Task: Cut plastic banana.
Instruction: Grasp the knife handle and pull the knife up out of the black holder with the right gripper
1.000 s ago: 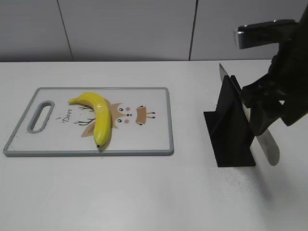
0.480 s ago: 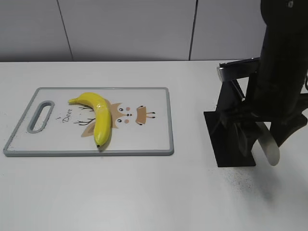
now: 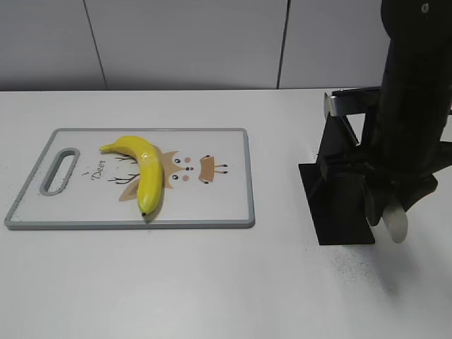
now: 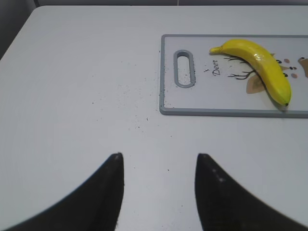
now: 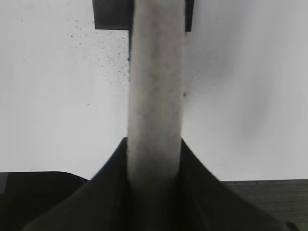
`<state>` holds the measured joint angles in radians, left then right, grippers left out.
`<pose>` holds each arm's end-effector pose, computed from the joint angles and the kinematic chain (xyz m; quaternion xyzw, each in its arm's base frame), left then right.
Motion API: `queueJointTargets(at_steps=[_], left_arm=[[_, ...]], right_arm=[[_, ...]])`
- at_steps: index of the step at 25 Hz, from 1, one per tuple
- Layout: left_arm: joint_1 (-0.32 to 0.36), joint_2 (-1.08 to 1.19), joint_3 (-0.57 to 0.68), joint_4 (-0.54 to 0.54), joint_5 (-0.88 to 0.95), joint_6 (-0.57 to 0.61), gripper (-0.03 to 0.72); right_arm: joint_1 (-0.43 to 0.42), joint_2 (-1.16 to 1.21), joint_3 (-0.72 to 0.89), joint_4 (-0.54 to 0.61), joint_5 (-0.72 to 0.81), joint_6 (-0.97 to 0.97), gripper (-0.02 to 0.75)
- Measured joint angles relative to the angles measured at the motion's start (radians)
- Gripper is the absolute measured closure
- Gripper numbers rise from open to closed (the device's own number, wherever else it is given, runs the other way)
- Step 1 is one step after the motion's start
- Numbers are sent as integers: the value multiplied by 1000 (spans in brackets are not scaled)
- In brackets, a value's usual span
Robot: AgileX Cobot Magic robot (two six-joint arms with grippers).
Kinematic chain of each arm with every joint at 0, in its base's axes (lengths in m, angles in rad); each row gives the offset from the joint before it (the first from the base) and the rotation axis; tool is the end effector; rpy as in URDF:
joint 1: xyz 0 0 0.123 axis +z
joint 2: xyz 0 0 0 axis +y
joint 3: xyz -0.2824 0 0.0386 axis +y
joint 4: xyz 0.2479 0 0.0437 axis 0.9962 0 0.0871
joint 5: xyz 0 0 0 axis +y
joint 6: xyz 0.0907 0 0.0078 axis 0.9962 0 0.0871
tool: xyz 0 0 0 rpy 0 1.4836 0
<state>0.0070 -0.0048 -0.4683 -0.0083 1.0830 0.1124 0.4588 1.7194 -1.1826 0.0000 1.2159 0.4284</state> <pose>-0.0030 -0.0007 0.2665 0.0458 0.8646 0.0257 0.4997 0.2749 0.1358 0.2167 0.0152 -0.9988 0.0203 0.0428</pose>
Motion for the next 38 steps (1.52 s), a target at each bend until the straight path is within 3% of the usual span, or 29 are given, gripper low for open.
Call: queueJointTargets(at_steps=[10,31,38], left_arm=[[0,0,0,0,0,0,217],[0,0,0,0,0,0,217],[0,0,0,0,0,0,217]], right_arm=[[0,-18,0,0,0,21,574],[0,-326,-64,-51,7,28,575],[0,-332,-71,-55,9,-131,575]])
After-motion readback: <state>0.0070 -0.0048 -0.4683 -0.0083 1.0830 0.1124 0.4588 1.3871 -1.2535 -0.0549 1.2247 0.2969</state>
